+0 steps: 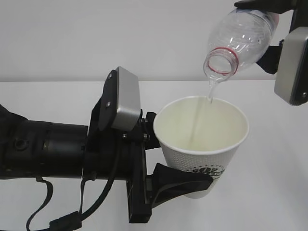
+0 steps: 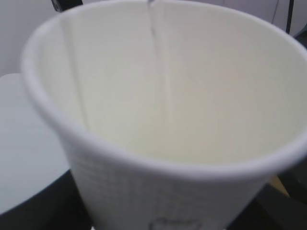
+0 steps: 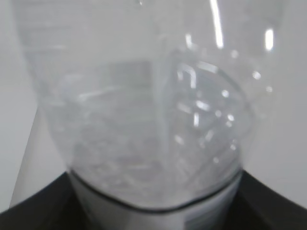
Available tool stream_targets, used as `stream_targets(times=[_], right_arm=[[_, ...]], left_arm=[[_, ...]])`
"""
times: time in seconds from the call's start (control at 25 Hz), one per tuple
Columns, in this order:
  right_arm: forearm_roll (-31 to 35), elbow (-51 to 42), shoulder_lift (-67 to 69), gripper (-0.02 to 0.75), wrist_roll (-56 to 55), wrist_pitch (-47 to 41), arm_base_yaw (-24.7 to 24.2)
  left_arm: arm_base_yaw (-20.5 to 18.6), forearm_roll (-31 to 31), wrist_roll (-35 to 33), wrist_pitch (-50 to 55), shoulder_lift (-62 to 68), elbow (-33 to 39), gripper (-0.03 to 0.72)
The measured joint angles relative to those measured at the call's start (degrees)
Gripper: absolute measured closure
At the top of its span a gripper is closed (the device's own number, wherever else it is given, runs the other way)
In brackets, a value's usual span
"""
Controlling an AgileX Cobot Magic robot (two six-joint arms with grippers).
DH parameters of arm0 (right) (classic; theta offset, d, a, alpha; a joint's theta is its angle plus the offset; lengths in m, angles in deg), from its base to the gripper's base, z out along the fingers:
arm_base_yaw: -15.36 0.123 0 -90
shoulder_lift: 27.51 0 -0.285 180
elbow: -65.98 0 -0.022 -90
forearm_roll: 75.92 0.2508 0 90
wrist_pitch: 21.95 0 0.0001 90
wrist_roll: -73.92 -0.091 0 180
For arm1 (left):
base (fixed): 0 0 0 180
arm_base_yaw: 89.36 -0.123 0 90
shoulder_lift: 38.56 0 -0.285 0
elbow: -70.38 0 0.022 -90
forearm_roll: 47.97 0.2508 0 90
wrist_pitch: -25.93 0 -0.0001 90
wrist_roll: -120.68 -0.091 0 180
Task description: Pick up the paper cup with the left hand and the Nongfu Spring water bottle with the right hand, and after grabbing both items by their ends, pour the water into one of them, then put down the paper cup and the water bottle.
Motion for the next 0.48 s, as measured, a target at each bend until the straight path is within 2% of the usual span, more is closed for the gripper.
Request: stream_targets(times=[0.48], right_arm=[[0.00, 0.02, 0.00, 0.256, 0.03, 0.00, 0.00]], left_arm=[[0.00, 0.00, 0.09, 0.00, 0.00, 0.00, 0.170]])
